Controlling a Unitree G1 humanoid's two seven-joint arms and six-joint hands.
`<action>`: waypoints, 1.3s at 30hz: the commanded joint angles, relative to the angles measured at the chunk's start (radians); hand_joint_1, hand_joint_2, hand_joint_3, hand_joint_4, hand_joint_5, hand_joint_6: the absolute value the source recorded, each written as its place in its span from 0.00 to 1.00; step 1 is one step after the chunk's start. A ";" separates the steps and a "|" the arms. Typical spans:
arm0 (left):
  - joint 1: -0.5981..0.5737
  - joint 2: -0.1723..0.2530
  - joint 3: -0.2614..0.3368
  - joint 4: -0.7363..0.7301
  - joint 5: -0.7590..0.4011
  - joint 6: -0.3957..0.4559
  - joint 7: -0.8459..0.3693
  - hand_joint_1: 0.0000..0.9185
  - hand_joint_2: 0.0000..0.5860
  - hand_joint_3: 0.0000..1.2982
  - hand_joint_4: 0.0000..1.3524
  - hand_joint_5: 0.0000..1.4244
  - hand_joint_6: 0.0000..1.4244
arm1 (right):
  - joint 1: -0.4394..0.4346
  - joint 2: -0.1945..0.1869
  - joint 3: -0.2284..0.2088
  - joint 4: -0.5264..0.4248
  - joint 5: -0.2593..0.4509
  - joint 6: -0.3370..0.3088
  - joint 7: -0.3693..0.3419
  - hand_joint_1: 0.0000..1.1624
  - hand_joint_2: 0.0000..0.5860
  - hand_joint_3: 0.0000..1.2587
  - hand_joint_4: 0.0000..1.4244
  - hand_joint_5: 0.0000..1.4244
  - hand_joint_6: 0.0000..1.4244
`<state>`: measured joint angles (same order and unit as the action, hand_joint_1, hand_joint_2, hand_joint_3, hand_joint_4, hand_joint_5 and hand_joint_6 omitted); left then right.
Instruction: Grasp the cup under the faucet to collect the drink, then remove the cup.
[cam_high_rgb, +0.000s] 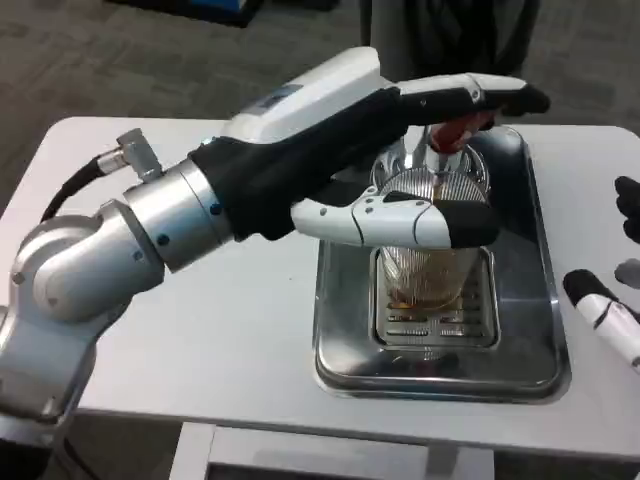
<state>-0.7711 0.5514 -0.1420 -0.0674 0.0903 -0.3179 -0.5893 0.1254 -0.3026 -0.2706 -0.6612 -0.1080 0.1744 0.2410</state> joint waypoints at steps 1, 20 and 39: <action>0.050 0.023 -0.043 -0.018 0.036 0.019 -0.054 0.00 0.11 0.17 0.11 0.17 0.16 | -0.009 -0.015 -0.007 0.016 0.008 -0.032 -0.010 0.45 0.46 0.01 0.00 0.01 0.10; 0.073 0.037 -0.042 -0.071 0.045 0.058 -0.054 0.00 0.12 0.17 0.11 0.16 0.15 | -0.089 -0.074 0.033 0.092 0.018 -0.048 0.008 0.56 0.39 0.01 0.00 0.02 0.11; 0.073 0.045 -0.038 -0.061 0.038 0.053 -0.055 0.00 0.12 0.17 0.11 0.16 0.15 | -0.132 -0.046 0.115 0.142 -0.020 -0.050 -0.034 0.56 0.40 0.01 0.00 0.03 0.12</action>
<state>-0.7429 0.5715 -0.1408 -0.1408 0.0959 -0.2616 -0.5888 0.0030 -0.3627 -0.1762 -0.5201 -0.1215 0.1387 0.2240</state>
